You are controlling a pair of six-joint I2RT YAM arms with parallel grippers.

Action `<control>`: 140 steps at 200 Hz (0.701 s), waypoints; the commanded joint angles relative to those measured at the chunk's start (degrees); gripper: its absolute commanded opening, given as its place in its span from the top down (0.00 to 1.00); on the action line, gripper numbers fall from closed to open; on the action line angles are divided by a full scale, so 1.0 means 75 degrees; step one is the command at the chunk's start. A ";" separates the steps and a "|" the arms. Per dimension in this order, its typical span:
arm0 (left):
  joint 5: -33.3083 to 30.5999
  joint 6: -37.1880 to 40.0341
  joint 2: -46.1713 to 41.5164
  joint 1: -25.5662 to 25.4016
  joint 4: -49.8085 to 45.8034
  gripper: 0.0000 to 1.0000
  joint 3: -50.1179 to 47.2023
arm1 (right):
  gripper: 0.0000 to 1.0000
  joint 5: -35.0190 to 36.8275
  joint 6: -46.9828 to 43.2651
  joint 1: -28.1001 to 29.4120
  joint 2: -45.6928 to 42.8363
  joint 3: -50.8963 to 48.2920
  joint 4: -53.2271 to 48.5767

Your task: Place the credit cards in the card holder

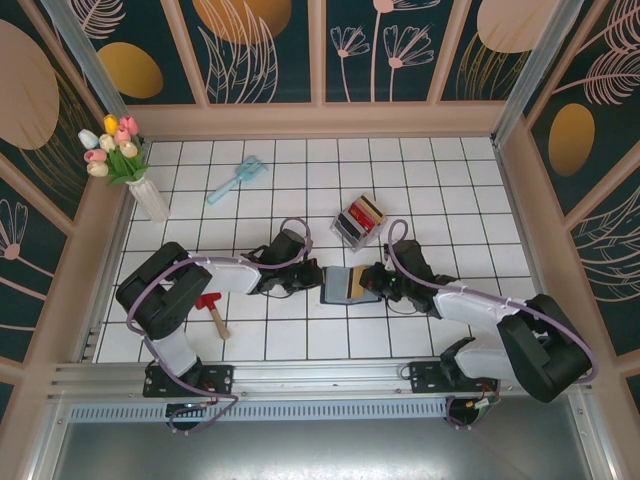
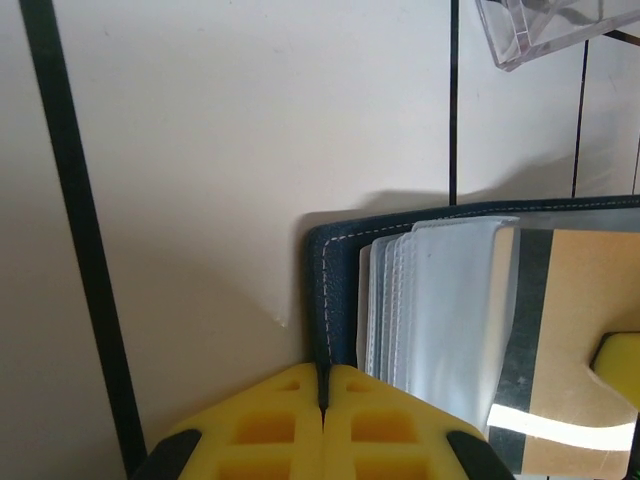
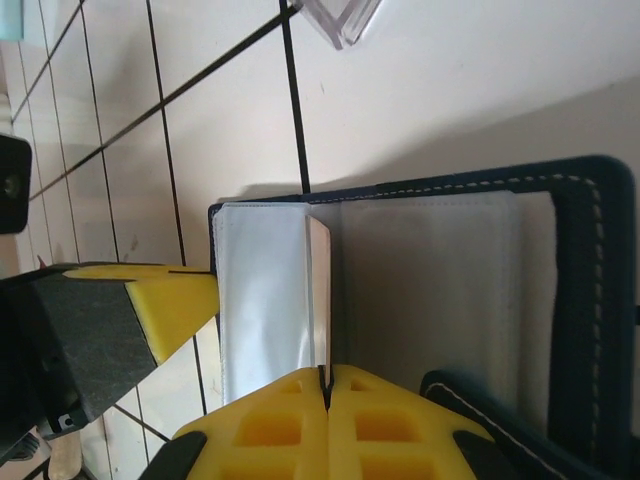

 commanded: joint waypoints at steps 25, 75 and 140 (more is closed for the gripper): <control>0.0003 -0.0054 0.0032 -0.0066 -0.0057 1.00 -0.0077 | 1.00 0.0094 -0.0393 0.0045 0.0197 0.0089 0.0099; -0.0002 -0.0051 0.0046 -0.0066 -0.0069 1.00 -0.0047 | 1.00 0.0115 -0.1444 -0.0107 0.0189 0.0489 -0.0900; -0.0002 -0.0024 0.0075 -0.0068 -0.0152 1.00 0.0028 | 1.00 -0.0004 -0.2132 -0.0211 0.0203 0.0860 -0.1408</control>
